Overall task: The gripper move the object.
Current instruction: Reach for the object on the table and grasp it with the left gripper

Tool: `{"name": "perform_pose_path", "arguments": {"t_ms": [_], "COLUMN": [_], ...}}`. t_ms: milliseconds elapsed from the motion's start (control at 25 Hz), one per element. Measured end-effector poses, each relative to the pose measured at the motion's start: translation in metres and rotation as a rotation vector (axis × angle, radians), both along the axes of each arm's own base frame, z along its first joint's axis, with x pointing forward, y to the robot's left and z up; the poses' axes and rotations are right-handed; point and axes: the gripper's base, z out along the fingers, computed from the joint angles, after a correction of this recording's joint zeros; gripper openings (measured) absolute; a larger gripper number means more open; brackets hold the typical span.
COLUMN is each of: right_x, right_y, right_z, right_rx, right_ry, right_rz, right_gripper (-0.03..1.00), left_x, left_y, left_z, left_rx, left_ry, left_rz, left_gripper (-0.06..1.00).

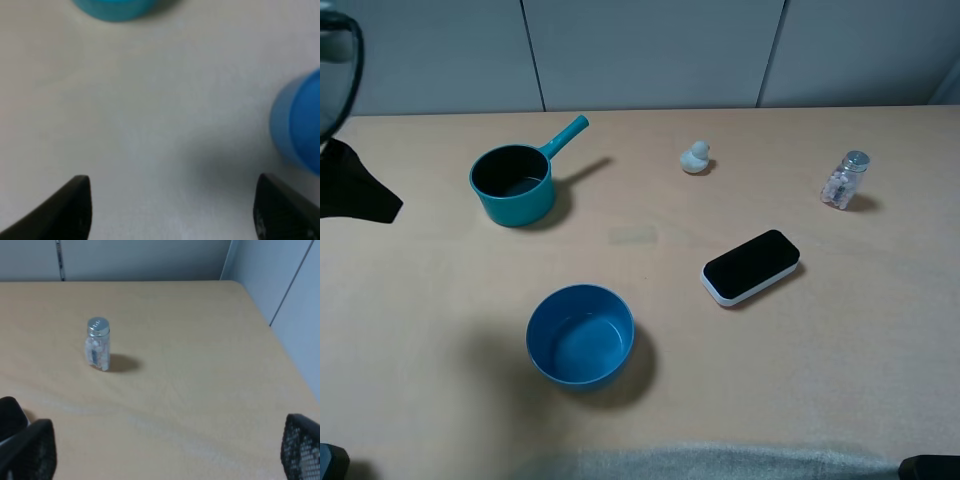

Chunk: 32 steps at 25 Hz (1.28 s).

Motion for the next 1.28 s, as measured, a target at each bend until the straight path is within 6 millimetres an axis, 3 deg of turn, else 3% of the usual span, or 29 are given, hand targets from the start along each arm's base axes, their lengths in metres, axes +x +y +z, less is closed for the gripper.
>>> {"name": "perform_pose_path", "arguments": {"t_ms": [200,440,920,1120,1280], "right_x": [0.000,0.000,0.000,0.000,0.000], "right_y": [0.000,0.000,0.000,0.000,0.000], "right_z": [0.000,0.000,0.000,0.000,0.000], "right_rx": [0.000,0.000,0.000,0.000,0.000], "right_ry": [0.000,0.000,0.000,0.000,0.000], "right_rz": [0.000,0.000,0.000,0.000,0.000], "right_gripper": [0.68,0.68,0.68,0.68,0.68], "left_x": [0.011,0.021,0.036,0.036,0.036], "left_y": [-0.024,-0.070,-0.150,-0.171,-0.175], "left_z": [-0.026,-0.059,-0.076,-0.094,-0.111], "left_rx": [0.083,0.132,0.154,0.175,0.202], "left_ry": [0.107,0.189,0.184,0.211,0.254], "left_rz": [-0.140,-0.298,-0.462,-0.493,-0.499], "left_gripper": [0.74,0.74,0.74,0.74,0.74]}}
